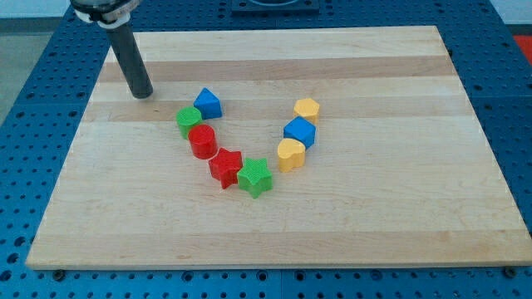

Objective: Put the triangle to the left of the hexagon

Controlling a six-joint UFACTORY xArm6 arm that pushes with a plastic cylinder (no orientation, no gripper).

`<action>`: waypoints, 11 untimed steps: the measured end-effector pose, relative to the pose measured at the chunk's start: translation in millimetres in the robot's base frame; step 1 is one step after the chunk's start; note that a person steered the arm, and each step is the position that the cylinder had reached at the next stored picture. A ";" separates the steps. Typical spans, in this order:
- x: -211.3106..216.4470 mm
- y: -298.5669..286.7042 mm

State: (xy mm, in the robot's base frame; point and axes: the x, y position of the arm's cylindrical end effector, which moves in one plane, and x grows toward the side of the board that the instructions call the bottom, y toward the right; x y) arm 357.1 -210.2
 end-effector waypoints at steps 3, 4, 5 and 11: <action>3.3 68.4; 13.5 78.9; 16.8 82.1; 15.0 113.0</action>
